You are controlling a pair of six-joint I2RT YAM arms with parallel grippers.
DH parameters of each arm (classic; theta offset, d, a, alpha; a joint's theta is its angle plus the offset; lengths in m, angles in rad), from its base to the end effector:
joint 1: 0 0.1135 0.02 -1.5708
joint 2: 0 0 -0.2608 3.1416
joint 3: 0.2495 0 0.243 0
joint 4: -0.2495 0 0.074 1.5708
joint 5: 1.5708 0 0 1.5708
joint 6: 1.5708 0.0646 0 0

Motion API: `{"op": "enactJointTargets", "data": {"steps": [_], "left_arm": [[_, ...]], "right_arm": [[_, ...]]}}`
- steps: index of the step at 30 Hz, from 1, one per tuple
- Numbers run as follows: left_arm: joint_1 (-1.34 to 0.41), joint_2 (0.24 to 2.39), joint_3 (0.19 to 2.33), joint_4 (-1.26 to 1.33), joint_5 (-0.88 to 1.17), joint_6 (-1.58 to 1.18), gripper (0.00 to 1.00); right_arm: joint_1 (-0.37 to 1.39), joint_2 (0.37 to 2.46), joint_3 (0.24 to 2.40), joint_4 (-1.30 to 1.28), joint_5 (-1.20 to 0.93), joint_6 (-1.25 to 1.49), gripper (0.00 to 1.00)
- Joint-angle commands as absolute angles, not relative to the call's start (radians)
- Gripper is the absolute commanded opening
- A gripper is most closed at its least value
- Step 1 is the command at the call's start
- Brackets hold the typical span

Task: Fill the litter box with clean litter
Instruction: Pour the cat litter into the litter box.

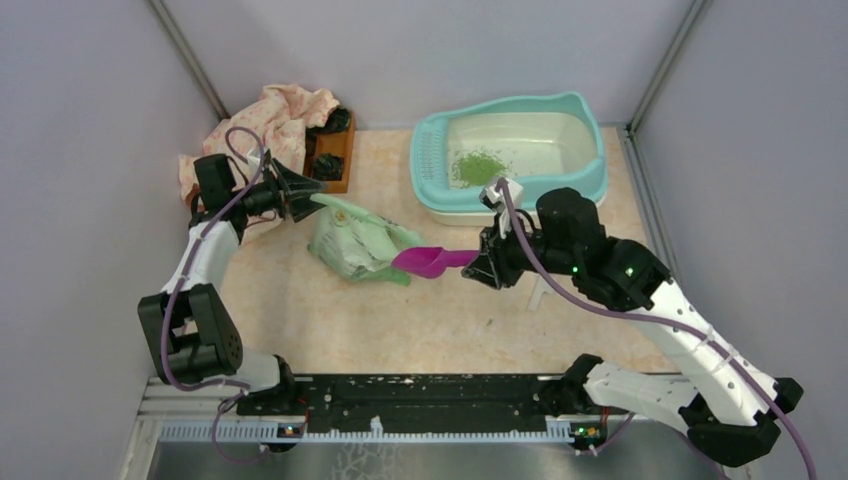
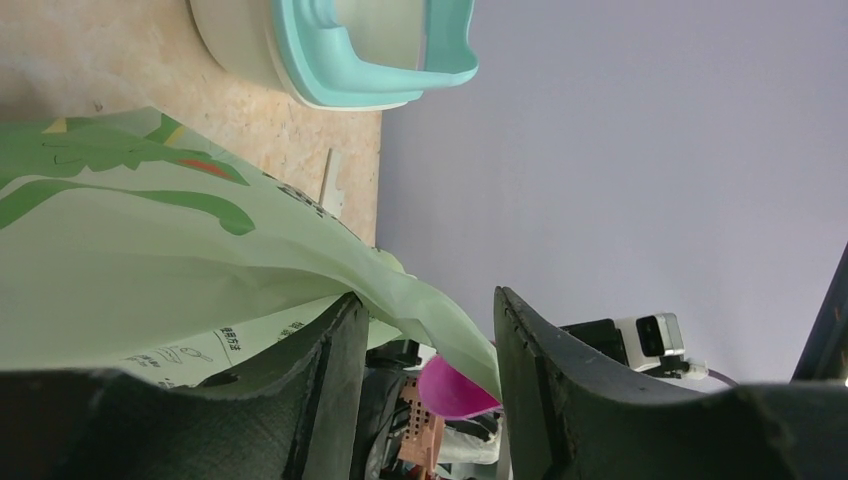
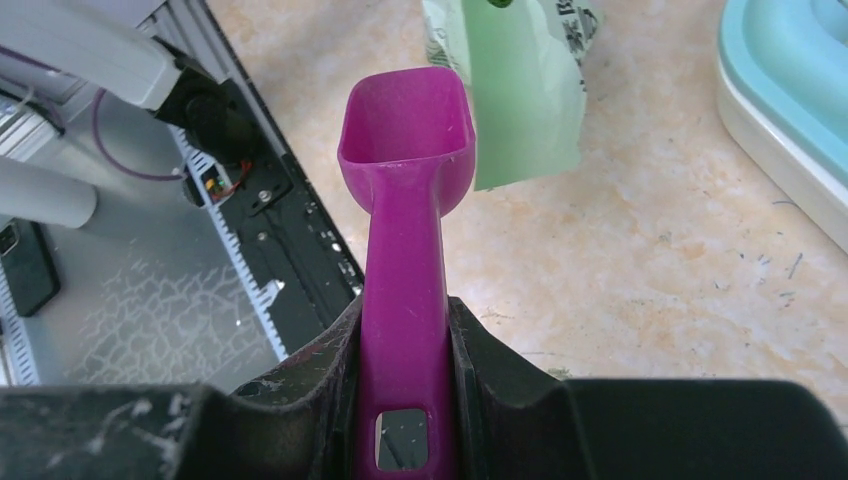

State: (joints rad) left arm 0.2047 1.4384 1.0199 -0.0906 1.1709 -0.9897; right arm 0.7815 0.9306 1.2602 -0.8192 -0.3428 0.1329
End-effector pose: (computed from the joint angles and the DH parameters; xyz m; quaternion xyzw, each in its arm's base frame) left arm 0.3173 0.0051 0.2828 -0.1728 0.7517 -0.6017 0.2076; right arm 0.1172 0.1468 0.3922 -0.3524 0.7728 0.3551 0.3905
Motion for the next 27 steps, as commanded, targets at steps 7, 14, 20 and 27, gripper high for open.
{"op": "enactJointTargets", "data": {"steps": [7,14,20,27], "left_arm": [[0.202,1.441,1.042,-0.091,1.183,-0.965,0.53],[0.202,1.441,1.035,-0.083,1.181,-0.969,0.51],[0.201,1.442,1.031,-0.078,1.184,-0.972,0.51],[0.201,1.437,1.023,-0.071,1.184,-0.976,0.43]], "right_arm": [[0.788,1.036,1.242,-0.700,-0.148,0.130,0.00],[0.788,1.057,1.261,-0.701,-0.091,0.110,0.00],[0.789,1.076,1.281,-0.702,-0.078,0.097,0.00],[0.793,1.155,1.315,-0.669,-0.139,0.085,0.00]]}}
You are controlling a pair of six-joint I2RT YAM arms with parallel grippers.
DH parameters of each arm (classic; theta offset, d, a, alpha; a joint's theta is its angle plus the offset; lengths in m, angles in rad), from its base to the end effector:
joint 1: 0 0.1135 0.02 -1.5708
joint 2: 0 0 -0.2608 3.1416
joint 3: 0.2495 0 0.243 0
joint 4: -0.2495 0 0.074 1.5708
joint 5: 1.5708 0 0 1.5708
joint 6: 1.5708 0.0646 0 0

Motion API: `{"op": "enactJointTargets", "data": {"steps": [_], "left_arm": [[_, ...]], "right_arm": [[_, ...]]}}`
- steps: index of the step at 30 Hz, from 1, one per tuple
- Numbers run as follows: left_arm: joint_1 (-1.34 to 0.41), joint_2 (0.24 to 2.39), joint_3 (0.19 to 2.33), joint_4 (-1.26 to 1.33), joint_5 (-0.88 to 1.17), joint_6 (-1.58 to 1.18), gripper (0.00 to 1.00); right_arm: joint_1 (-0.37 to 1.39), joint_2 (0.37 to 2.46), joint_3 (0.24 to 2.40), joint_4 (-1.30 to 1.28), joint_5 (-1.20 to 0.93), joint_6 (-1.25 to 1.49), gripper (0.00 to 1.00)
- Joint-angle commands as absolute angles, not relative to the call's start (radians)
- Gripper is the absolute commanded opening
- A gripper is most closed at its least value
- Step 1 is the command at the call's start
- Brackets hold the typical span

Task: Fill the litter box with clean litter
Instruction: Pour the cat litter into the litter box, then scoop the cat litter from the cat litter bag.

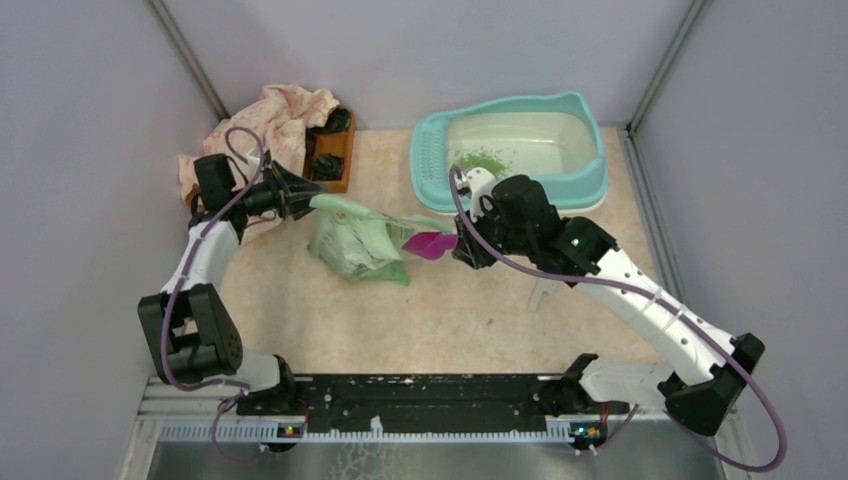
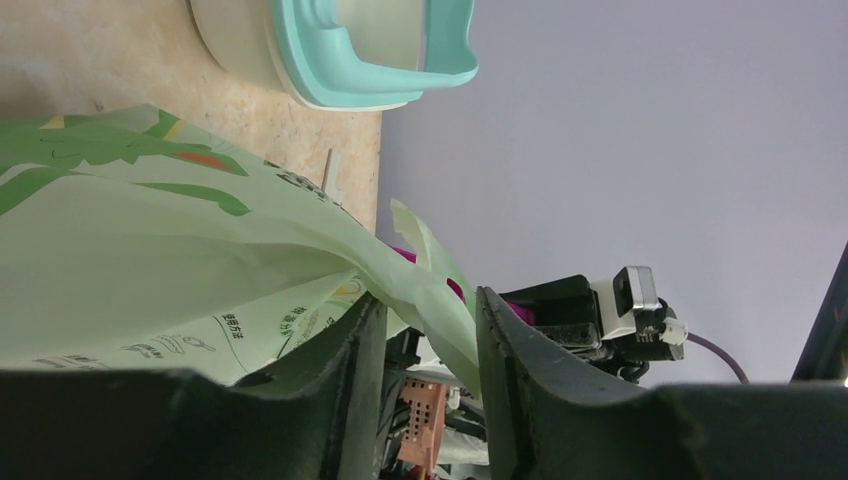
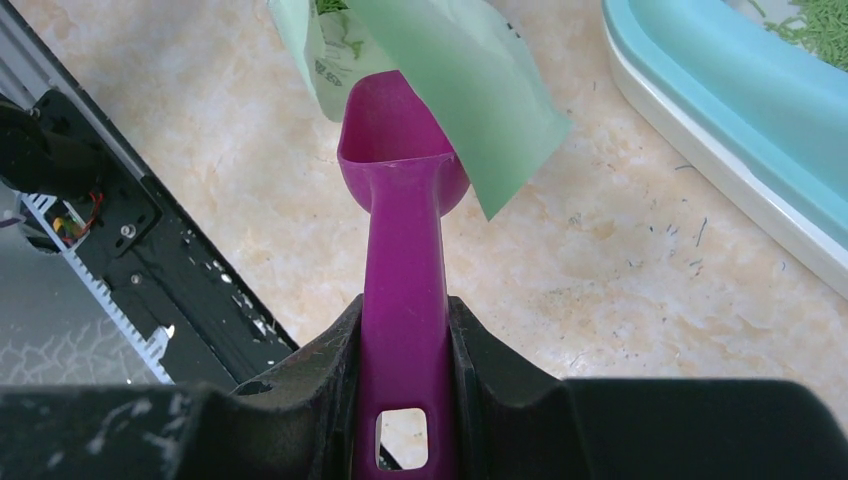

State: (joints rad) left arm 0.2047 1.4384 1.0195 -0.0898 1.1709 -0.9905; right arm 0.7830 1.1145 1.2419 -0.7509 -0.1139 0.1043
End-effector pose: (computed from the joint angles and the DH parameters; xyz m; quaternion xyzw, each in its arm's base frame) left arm 0.3173 0.0051 0.2828 -0.1730 0.7516 -0.6018 0.2075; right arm 0.1672 0.1768 0.3564 -0.3202 0.8292 0.2412 0.3896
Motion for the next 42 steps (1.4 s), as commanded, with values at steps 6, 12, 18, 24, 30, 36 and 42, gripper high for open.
{"op": "enactJointTargets", "data": {"steps": [6,12,18,24,30,36,42], "left_arm": [[0.202,1.437,1.014,-0.058,1.193,-0.982,0.15],[0.202,1.428,1.006,-0.051,1.202,-0.986,0.15],[0.202,1.428,0.995,-0.040,1.210,-0.989,0.15],[0.202,1.433,0.972,-0.015,1.218,-0.995,0.15],[0.202,1.443,0.957,-0.008,1.228,-0.996,0.15],[0.202,1.451,0.938,0.029,1.233,-0.993,0.15],[0.202,1.456,0.924,0.037,1.236,-0.989,0.15]], "right_arm": [[0.873,1.264,1.423,-0.695,-0.111,0.055,0.00],[0.910,1.426,1.591,-0.824,-0.039,0.026,0.00],[0.916,1.603,1.799,-0.992,0.076,0.014,0.00],[0.919,1.753,1.957,-1.087,0.082,0.005,0.00],[0.944,1.904,2.134,-1.149,0.049,-0.029,0.00],[0.982,2.058,2.273,-1.197,0.021,-0.046,0.00],[0.988,2.133,2.239,-1.160,0.003,-0.055,0.00]]}}
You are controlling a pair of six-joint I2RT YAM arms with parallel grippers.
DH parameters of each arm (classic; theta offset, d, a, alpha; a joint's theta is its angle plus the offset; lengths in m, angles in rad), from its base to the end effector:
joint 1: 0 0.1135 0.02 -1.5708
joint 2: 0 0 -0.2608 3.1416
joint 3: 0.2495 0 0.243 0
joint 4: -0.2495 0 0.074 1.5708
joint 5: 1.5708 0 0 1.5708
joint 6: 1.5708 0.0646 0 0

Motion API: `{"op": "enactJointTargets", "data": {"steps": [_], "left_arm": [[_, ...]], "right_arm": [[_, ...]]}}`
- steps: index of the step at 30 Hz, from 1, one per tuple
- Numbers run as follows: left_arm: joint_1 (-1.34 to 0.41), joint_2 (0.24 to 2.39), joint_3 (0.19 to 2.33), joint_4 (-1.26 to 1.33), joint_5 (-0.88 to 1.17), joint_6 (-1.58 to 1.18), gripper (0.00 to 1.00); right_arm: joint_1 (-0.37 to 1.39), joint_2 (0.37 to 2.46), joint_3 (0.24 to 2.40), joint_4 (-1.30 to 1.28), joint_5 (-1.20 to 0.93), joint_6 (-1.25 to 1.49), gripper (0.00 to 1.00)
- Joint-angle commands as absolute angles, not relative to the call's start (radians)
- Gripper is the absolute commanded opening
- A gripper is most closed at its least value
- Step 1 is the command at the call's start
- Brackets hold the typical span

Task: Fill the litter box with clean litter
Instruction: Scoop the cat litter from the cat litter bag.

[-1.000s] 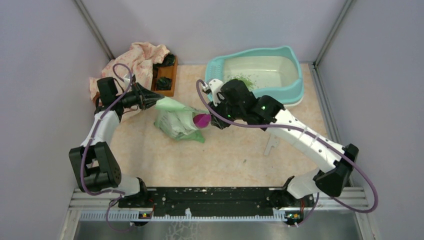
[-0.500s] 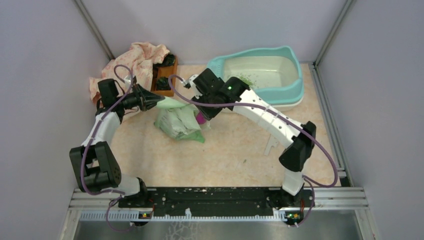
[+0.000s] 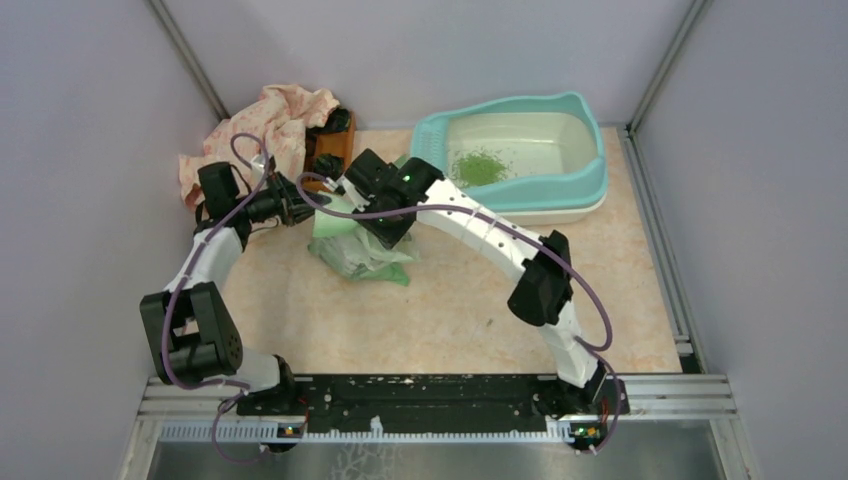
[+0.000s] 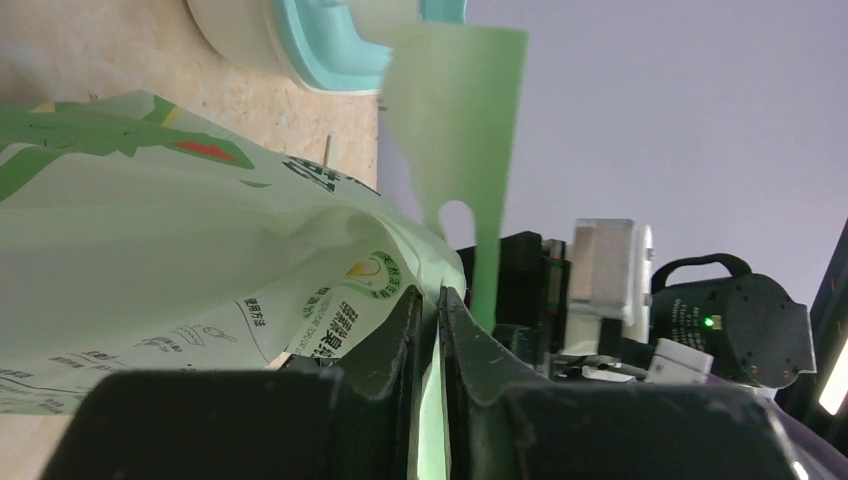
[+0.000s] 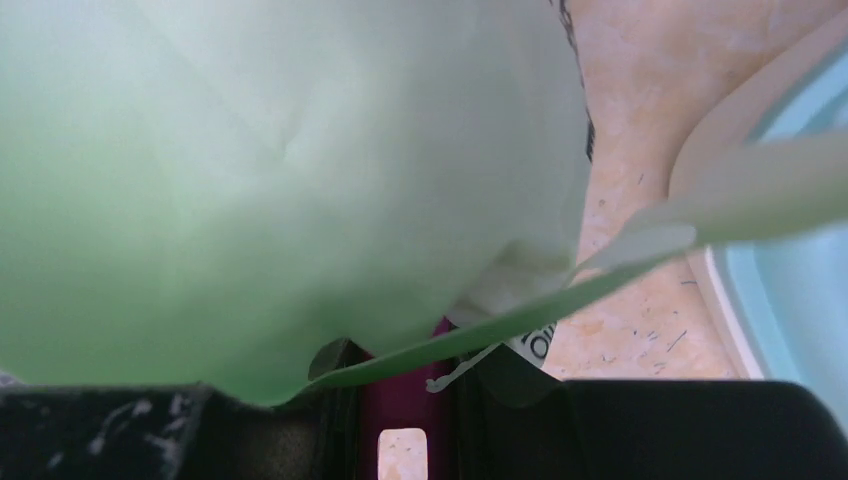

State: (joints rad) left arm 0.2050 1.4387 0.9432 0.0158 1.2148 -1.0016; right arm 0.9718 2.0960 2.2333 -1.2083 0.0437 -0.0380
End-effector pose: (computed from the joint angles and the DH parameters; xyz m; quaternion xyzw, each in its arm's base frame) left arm 0.3129 0.0032 0.2683 -0.1544 0.7460 -0.6150 0.2035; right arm 0.2517 0.3636 0.3092 -0.4638 0.8504 0.0924 0.2303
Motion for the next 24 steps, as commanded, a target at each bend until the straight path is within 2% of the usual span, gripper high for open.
{"op": "enactJointTargets", "data": {"steps": [1,4,9,17,24], "left_arm": [[0.202,1.456,0.922,0.038,1.236,-0.988,0.15],[0.201,1.458,0.919,0.038,1.235,-0.986,0.15],[0.202,1.461,0.927,0.027,1.232,-0.980,0.15],[0.203,1.462,0.945,0.005,1.226,-0.970,0.15],[0.202,1.469,0.954,0.005,1.218,-0.969,0.15]], "right_arm": [[0.988,2.133,2.212,-1.125,0.003,-0.054,0.00],[0.989,2.119,2.102,-1.004,-0.044,-0.043,0.00],[0.991,1.962,1.744,-0.645,-0.126,-0.021,0.00],[1.006,1.720,1.330,-0.229,-0.096,-0.008,0.00],[1.029,1.516,1.059,0.106,-0.043,-0.007,0.00]]}}
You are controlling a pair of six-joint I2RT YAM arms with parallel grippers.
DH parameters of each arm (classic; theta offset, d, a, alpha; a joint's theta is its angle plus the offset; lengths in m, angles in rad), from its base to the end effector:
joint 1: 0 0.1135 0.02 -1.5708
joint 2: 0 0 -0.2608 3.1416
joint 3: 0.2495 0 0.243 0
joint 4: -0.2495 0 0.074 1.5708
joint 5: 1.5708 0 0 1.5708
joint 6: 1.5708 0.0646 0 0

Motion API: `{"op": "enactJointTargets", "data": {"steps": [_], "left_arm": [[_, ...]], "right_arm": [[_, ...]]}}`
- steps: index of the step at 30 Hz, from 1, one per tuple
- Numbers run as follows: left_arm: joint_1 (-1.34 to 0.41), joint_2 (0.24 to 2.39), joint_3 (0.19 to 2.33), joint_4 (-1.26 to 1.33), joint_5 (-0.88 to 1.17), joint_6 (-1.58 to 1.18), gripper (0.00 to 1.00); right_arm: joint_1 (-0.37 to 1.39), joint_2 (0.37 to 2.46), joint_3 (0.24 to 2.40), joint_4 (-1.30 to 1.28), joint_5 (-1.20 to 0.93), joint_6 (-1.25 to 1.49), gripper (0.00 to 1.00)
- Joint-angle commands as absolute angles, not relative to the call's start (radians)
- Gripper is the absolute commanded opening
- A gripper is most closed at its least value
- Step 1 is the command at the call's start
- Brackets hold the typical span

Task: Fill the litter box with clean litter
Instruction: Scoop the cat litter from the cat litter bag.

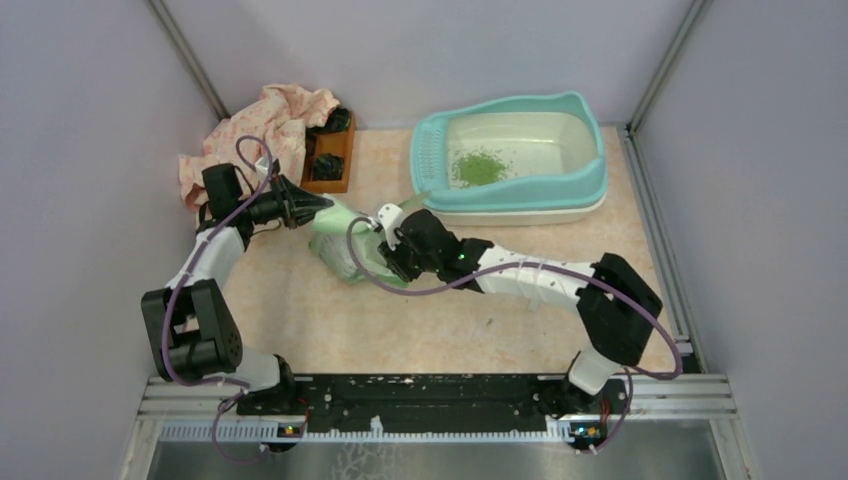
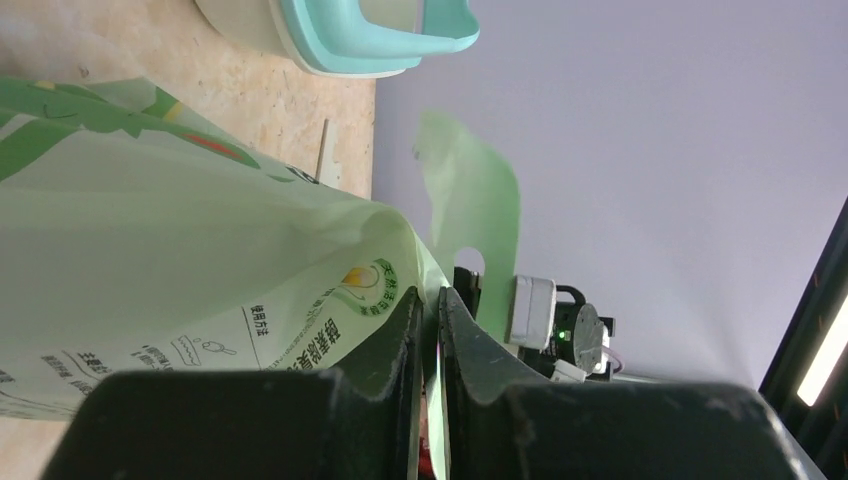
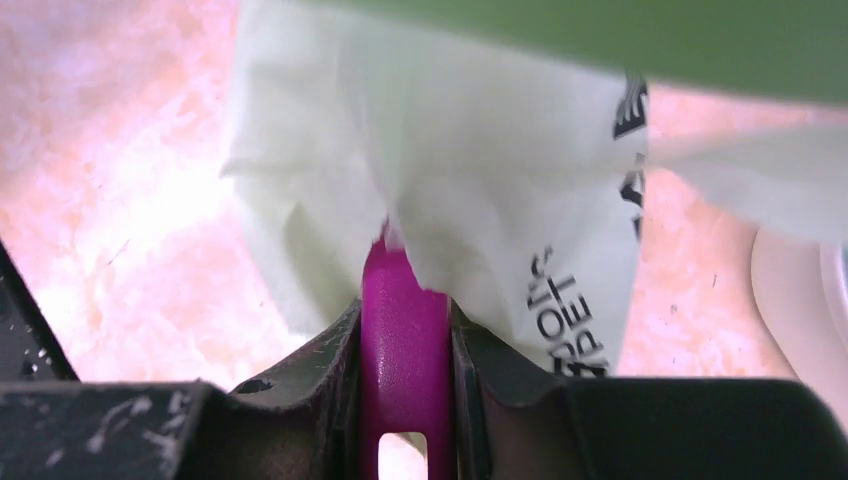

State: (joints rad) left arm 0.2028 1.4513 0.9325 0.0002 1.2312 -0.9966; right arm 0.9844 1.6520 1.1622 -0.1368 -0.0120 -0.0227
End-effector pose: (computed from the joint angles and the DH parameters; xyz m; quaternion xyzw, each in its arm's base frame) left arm 0.3121 0.0020 0.2604 -0.1591 0.7465 -0.6190 0.1851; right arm 0.2149 0.3248 0.2343 -0.4321 0.7787 0.2151 0.4007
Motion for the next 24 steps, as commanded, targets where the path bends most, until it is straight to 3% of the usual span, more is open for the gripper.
{"op": "enactJointTargets", "data": {"steps": [1,14,24], "left_arm": [[0.201,1.468,0.955,0.005,1.217,-0.969,0.15],[0.204,1.474,0.991,-0.026,1.207,-0.976,0.15],[0.204,1.471,1.012,-0.060,1.191,-0.966,0.15]], "right_arm": [[1.035,1.489,1.025,0.142,-0.033,-0.007,0.00],[1.084,1.139,0.720,0.271,0.083,-0.008,0.00],[1.092,1.088,0.623,0.387,0.124,-0.008,0.00]]}}
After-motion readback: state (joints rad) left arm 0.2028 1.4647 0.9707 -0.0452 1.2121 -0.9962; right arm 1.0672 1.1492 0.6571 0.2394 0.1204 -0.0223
